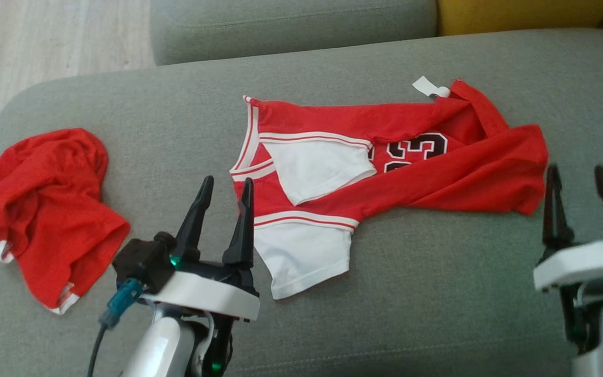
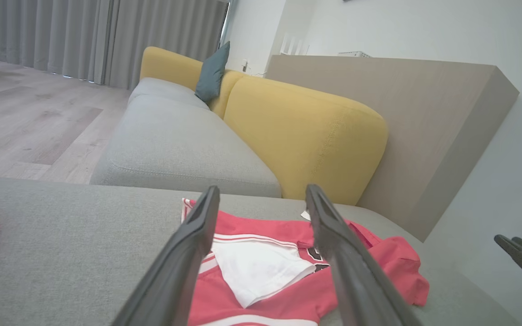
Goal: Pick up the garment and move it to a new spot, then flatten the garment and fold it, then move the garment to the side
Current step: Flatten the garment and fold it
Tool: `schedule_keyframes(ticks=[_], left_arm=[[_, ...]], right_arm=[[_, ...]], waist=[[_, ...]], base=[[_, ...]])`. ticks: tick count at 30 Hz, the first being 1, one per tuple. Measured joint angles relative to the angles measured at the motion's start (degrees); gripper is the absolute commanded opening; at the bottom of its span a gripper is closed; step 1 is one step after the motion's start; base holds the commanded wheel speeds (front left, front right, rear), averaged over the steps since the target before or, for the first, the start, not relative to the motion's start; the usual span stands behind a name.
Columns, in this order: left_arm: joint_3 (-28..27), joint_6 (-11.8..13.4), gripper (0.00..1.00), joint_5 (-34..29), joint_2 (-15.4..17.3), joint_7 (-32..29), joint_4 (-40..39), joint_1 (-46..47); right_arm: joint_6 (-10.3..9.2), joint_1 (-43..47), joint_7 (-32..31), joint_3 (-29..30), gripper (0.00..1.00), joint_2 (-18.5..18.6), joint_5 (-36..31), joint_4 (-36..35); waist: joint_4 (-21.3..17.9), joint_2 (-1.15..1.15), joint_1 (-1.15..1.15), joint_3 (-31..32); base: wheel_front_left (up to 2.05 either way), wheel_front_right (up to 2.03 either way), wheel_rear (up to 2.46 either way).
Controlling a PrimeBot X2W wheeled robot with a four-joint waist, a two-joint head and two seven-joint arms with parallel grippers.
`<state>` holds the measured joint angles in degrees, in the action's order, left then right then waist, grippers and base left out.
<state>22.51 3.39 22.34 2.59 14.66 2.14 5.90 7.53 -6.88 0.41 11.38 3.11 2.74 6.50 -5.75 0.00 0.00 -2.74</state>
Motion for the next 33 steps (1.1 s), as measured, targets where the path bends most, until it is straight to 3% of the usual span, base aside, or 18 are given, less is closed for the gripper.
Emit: schedule_keyframes(ticks=[9, 15, 21, 33], left_arm=[[1.78, 0.12, 1.0, -0.01, 0.0, 0.0, 2.94, 0.1], [6.46, 0.21, 1.0, 0.01, 0.01, -0.65, 13.04, 0.25], [9.18, 1.72, 1.0, 0.89, 0.11, -4.75, 20.15, 1.29], [12.24, 3.54, 1.0, 3.32, 0.15, -7.69, 26.01, 3.92]], right_arm=[[0.0, 2.03, 0.14, -0.09, 1.0, -0.58, 2.48, -3.0], [0.0, 1.91, 0.14, 0.46, 1.0, -0.58, 2.74, -3.0], [0.0, 1.83, 0.16, 0.31, 1.0, -0.58, 2.74, -2.93], [0.0, 1.63, 0.18, 0.04, 1.0, -0.58, 2.71, -2.96]], waist=[[-1.05, 0.0, 0.0, -1.71], [-1.28, 0.0, 0.0, -1.97], [-1.87, 0.0, 0.0, -2.08], [-3.6, 0.0, 0.0, -3.04]], base=[[0.0, 0.0, 0.0], [0.0, 0.0, 0.0], [0.0, 0.0, 0.0], [0.0, 0.0, 0.0]])
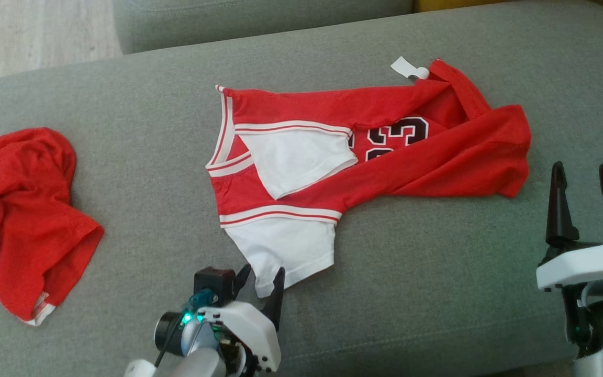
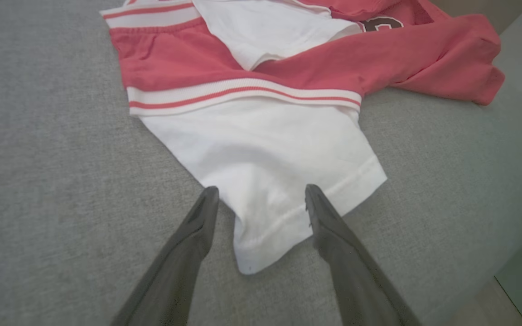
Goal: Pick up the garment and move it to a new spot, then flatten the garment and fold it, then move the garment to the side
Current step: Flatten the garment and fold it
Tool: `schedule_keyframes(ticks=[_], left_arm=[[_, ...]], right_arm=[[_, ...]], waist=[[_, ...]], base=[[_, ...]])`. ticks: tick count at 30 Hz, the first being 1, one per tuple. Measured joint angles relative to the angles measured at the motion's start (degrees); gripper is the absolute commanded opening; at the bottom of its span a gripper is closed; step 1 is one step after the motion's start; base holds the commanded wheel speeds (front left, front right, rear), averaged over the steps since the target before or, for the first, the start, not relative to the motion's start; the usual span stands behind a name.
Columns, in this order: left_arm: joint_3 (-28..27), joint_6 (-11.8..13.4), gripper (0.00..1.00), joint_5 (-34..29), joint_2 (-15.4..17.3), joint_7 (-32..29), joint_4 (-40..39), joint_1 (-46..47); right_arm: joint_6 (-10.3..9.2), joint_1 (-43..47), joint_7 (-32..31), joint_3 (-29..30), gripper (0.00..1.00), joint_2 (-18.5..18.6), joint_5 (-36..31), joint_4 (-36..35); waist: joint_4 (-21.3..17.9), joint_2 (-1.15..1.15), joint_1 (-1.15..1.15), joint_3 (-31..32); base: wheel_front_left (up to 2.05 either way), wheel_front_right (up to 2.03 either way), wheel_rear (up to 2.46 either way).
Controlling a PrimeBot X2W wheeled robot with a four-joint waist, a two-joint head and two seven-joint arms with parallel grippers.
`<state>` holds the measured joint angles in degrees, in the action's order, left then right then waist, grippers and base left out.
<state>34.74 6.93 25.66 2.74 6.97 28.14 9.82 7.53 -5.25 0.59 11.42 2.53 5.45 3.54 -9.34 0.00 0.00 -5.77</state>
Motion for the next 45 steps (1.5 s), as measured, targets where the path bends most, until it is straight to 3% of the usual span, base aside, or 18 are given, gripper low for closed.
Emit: schedule_keyframes(ticks=[10, 15, 24, 25, 26, 27, 34, 45], left_arm=[[1.09, 0.74, 1.0, 0.81, -0.03, -0.75, 2.46, 1.32], [0.78, 3.24, 1.0, 1.13, -0.02, -0.84, 3.76, 1.55], [1.52, 0.85, 1.0, 2.63, -0.02, -1.83, 4.03, 2.87], [1.66, 0.21, 0.89, 3.08, -0.02, -1.86, 4.03, 3.01], [1.7, -0.32, 0.32, 3.57, -0.01, -1.91, 4.04, 3.21], [1.72, -0.45, 0.0, 3.96, -0.02, -1.9, 4.04, 3.37], [0.57, -0.7, 0.0, 5.88, -0.04, 3.1, 2.9, 3.47], [-6.65, 1.55, 0.0, 6.05, -0.02, 7.24, -3.93, 3.74]], right_arm=[[0.0, -0.02, 0.19, -0.01, 1.0, 0.0, -0.15, -0.02], [0.0, -0.04, 0.19, -0.02, 1.0, 0.0, -0.34, -0.09], [0.0, -0.29, 0.19, -0.01, 1.0, 0.0, -0.34, -0.19], [0.0, -0.35, 0.19, 0.0, 1.0, 0.0, -0.34, -0.19], [0.0, -0.43, 0.18, -0.01, 1.0, 0.0, -0.34, -0.19], [0.0, -0.58, 0.18, -0.01, 1.0, 0.0, -0.34, -0.19], [0.0, -1.35, 0.16, 0.79, 1.0, 0.0, -0.53, 0.03], [0.0, -1.36, -1.05, 2.03, 1.0, 0.0, -1.27, 2.38]], waist=[[-0.61, 0.0, 0.0, -0.23], [-0.62, 0.0, 0.0, -0.44], [-0.68, 0.0, 0.0, -1.13], [-0.7, 0.0, 0.0, -1.22], [-0.74, 0.0, 0.0, -1.3], [-0.76, 0.0, 0.0, -1.36], [-0.31, 0.0, 0.0, -1.29], [2.11, 0.0, 0.0, -0.52]], base=[[0.0, 0.0, 0.0], [0.0, 0.0, 0.0], [0.0, 0.0, 0.0], [0.0, 0.0, 0.0], [0.0, 0.0, 0.0], [0.0, 0.0, 0.0], [0.0, 0.0, 0.0], [0.0, 0.0, 0.0]])
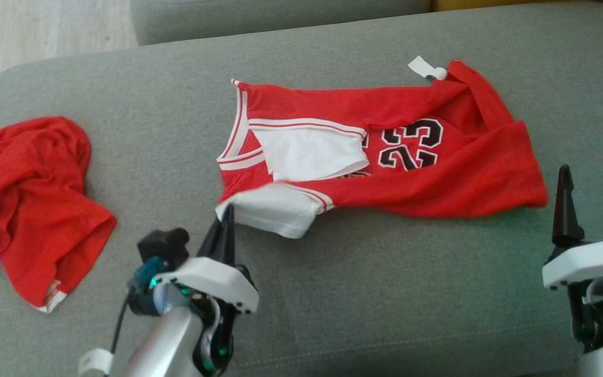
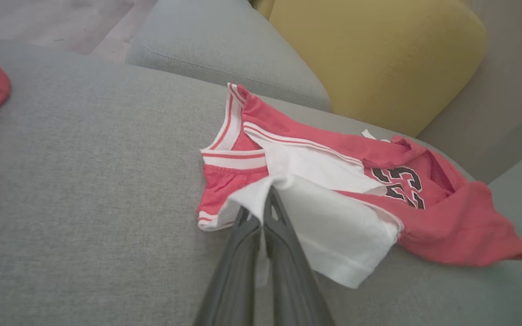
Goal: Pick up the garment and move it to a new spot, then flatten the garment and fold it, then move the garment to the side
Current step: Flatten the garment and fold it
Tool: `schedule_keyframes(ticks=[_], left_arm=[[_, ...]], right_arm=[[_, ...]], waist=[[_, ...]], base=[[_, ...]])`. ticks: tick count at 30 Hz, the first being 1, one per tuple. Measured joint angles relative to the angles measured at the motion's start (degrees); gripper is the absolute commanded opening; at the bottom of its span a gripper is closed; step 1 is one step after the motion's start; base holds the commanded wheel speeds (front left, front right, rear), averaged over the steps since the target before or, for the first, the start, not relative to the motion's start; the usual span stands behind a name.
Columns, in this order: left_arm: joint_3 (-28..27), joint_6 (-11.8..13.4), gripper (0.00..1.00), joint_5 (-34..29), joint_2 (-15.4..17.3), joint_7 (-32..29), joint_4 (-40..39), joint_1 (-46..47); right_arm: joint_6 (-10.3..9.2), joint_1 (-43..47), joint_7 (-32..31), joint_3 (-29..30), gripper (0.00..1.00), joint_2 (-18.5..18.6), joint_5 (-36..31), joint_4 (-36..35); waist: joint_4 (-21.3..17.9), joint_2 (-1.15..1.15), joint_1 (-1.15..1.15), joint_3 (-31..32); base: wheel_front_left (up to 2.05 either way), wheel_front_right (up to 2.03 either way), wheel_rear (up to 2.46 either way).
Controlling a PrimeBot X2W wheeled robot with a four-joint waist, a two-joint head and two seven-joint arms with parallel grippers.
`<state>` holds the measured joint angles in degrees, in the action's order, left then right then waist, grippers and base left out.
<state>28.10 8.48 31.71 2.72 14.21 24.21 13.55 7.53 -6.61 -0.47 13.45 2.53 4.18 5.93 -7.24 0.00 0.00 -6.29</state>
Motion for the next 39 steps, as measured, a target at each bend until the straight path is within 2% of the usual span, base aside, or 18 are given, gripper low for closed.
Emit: schedule_keyframes(ticks=[6, 9, 21, 39], left_arm=[[-2.59, -0.42, 0.0, -1.78, 0.0, 0.01, -3.67, -0.42], [-2.65, -0.99, 0.0, -2.85, -0.01, 0.01, -3.98, -1.03], [-2.5, -1.93, 0.0, -3.98, -0.03, 0.02, -4.16, -1.45], [-1.54, -2.43, 0.0, -4.42, -0.07, 0.07, -4.07, -0.29]], right_arm=[[0.0, -0.65, -3.64, 1.63, 1.0, -0.01, -1.09, 4.15], [0.0, -1.86, -5.81, 1.86, 1.0, -0.02, -3.39, 7.26], [0.0, -9.25, -8.99, 3.68, 1.0, -0.01, -5.31, 18.16], [0.0, -15.49, -9.0, 4.38, 1.0, 1.6, -6.81, 28.96]], waist=[[1.0, 0.0, 0.0, -0.32], [1.41, 0.0, 0.0, -0.73], [1.59, 0.0, 0.0, -2.92], [3.0, 0.0, 0.0, -5.28]], base=[[0.0, 0.0, 0.0], [0.0, 0.0, 0.0], [0.0, 0.0, 0.0], [0.0, 0.0, 0.0]])
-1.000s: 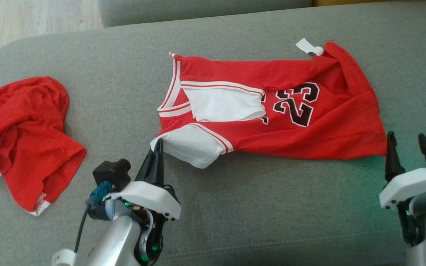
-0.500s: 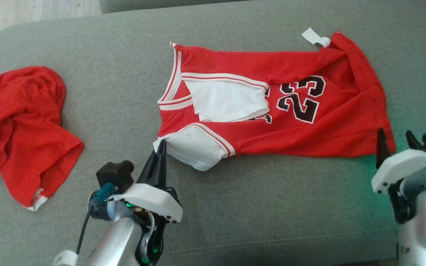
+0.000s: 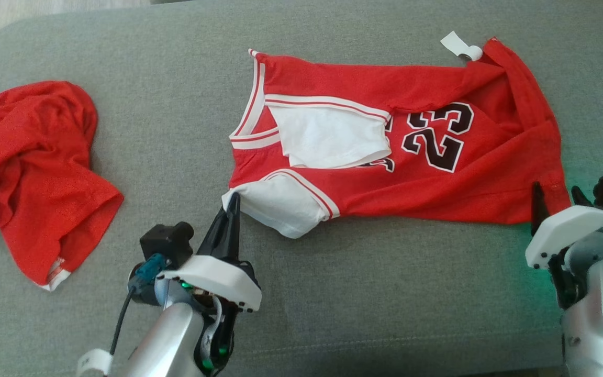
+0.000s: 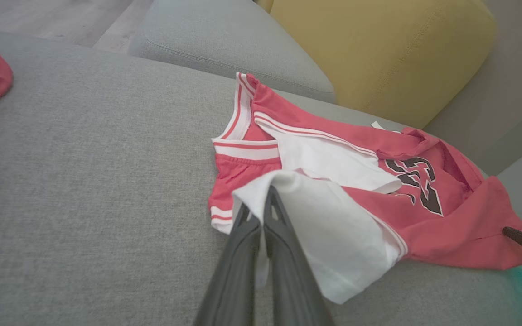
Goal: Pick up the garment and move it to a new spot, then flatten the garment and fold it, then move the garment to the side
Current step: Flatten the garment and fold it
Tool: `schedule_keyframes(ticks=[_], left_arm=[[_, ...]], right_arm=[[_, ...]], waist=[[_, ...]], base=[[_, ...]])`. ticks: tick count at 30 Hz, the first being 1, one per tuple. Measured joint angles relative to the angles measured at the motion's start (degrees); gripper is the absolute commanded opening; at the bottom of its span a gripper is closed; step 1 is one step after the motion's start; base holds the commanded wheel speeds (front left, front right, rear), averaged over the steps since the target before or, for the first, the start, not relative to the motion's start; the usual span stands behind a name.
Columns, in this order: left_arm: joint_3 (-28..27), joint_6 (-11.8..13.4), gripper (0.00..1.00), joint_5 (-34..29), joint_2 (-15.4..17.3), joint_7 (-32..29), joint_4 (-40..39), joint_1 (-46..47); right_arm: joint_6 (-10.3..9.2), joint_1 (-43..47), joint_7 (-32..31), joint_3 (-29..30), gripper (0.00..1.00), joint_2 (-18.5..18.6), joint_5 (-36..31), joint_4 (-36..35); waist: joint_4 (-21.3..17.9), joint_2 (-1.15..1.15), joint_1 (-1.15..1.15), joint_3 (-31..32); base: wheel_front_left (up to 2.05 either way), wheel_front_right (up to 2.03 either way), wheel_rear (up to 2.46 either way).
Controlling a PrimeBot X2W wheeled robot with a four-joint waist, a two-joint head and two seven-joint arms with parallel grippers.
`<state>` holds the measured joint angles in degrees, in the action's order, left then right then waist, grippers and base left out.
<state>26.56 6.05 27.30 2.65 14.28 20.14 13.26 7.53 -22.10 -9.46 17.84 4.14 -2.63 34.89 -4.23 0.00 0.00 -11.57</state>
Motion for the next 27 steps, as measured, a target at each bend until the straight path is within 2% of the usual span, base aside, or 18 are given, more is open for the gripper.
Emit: schedule_keyframes(ticks=[5, 6, 7, 16, 21, 27], left_arm=[[0.0, 0.0, 0.0, 0.0, 0.0, 0.01, 0.01, 0.02], [0.0, 0.0, 0.0, 0.0, 0.0, 0.01, 0.01, 0.02], [0.0, 0.0, 0.0, 0.0, 0.0, 0.01, 0.01, 0.02], [-0.85, 0.05, 0.0, 0.0, -0.02, 0.01, -0.07, 0.01], [-2.11, 0.51, 0.0, 0.0, -0.03, 0.01, -1.76, -0.15], [-5.38, 0.59, 0.0, -0.01, -0.05, 0.01, -6.75, -0.38]], right_arm=[[0.0, -1.11, 0.41, -0.22, 0.99, 0.11, 0.02, 2.32], [0.0, -1.31, 0.41, -0.34, 0.53, 0.13, 0.05, 2.7], [0.0, -1.43, 0.41, -0.41, 0.01, 0.16, 0.21, 3.05], [0.0, -1.72, 2.56, -3.86, 0.0, 1.29, 3.59, 3.76], [0.0, -1.41, 3.61, -7.11, 0.0, 2.93, 5.97, -0.43], [0.0, 0.87, 3.58, -11.85, 0.0, 4.59, 10.05, -9.18]], waist=[[0.09, 0.0, 0.0, -0.16], [0.08, 0.0, 0.0, -0.16], [0.06, 0.0, 0.0, -0.19], [-0.26, 0.0, 0.0, 1.17], [-0.79, 0.0, 0.0, 3.09], [-1.55, 0.0, 0.0, 6.22]], base=[[0.0, 0.0, 0.0], [0.0, 0.0, 0.0], [0.0, 0.0, 0.0], [0.0, 0.0, 0.0], [0.0, 0.0, 0.0], [0.0, 0.0, 0.0]])
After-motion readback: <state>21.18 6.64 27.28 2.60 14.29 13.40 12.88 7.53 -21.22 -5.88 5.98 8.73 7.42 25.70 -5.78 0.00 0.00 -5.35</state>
